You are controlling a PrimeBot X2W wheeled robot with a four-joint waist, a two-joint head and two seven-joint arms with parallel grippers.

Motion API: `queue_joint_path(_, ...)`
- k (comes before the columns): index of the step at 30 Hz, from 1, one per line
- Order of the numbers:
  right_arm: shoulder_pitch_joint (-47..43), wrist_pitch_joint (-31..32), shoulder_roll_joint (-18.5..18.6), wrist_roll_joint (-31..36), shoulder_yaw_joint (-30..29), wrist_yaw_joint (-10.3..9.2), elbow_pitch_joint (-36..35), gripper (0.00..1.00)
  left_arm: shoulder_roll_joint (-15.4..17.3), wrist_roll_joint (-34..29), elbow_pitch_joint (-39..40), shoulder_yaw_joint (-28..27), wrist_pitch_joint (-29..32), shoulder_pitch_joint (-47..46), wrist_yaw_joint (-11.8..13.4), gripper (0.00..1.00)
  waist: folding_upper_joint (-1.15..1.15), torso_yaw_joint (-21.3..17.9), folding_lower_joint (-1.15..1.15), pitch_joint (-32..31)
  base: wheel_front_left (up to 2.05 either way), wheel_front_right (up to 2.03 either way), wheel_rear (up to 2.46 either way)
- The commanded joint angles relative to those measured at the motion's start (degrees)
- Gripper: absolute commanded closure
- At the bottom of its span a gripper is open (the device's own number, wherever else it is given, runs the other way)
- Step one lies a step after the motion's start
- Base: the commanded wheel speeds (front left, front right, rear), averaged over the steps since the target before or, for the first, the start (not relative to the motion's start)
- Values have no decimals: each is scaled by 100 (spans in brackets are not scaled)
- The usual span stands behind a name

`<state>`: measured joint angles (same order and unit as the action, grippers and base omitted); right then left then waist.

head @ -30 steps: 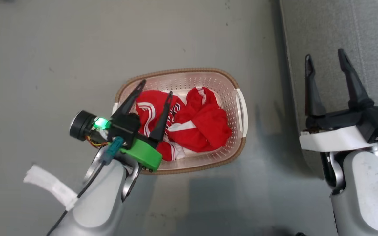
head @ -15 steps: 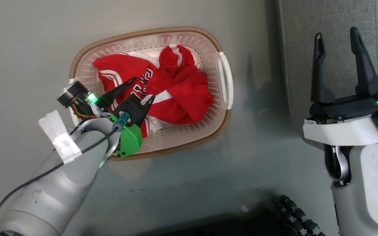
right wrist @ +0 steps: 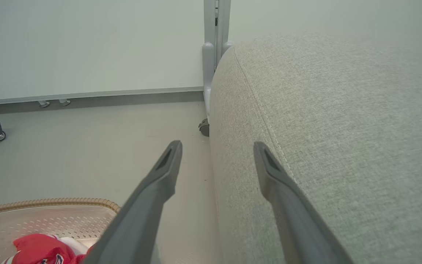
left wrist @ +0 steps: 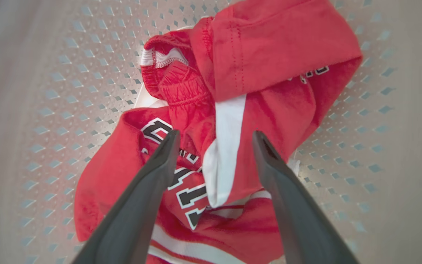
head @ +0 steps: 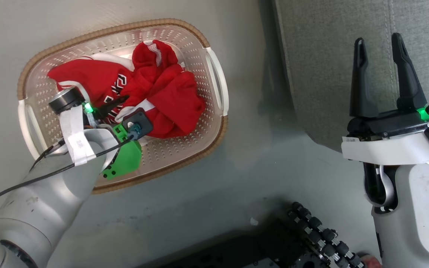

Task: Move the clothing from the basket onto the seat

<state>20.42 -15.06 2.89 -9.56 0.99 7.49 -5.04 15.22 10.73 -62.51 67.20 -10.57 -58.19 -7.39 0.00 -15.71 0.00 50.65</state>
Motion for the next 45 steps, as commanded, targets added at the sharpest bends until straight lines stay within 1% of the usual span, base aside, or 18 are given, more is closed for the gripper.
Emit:
queue_joint_path(1,89,-18,0,-58,19,-1,8,0,25,103,-63,95,67,-101,-14,0,0,-150,0,98,0,0,0)
queue_joint_path(6,102,-18,1,-222,81,-1,21,0,147,300,-329,368,471,-176,-14,0,0,-328,0,132,0,0,0)
queue_joint_path(12,67,-18,0,-385,174,-1,45,0,289,577,-331,555,958,-82,-14,0,0,-528,0,129,0,0,0)
queue_joint_path(13,57,-18,0,-397,188,-1,49,0,314,633,-294,567,1022,-48,-14,40,0,-554,0,128,0,0,0)
queue_joint_path(14,44,-18,1,-412,204,-1,53,0,342,710,-226,583,1108,-29,-14,100,0,-577,0,125,0,0,0)
queue_joint_path(17,32,-18,1,-446,220,-1,65,0,440,834,-7,611,1287,-14,-14,100,0,-626,0,125,0,0,0)
queue_joint_path(21,13,-18,1,-420,146,-1,94,0,531,920,292,618,1207,-126,-14,100,0,-587,0,96,0,0,0)
queue_joint_path(25,11,-18,3,-282,125,-1,123,0,450,1171,516,619,815,-162,-14,100,0,-444,0,-70,0,0,0)
queue_joint_path(28,-25,-18,4,-162,74,-1,142,0,299,1339,566,510,413,-131,-14,100,0,-245,0,-299,0,0,0)
queue_joint_path(33,-169,-18,7,174,13,-1,225,0,-123,1694,610,206,-258,238,133,100,0,219,0,-957,0,0,0)
queue_joint_path(38,-351,-18,8,592,65,-1,356,0,-431,2050,935,-250,-467,740,313,100,0,641,0,-1792,0,0,0)
queue_joint_path(39,-417,-18,8,688,93,-1,391,0,-478,2066,1194,-431,-475,859,379,100,0,732,0,-1996,0,0,0)
queue_joint_path(41,-538,-18,14,777,140,-1,465,0,-458,2120,1626,-767,-461,1237,492,100,0,864,0,-2375,0,0,0)
queue_joint_path(45,-858,-18,12,860,344,-1,708,0,-449,2118,2427,-1482,-456,2046,595,100,0,1035,0,-3173,0,0,0)
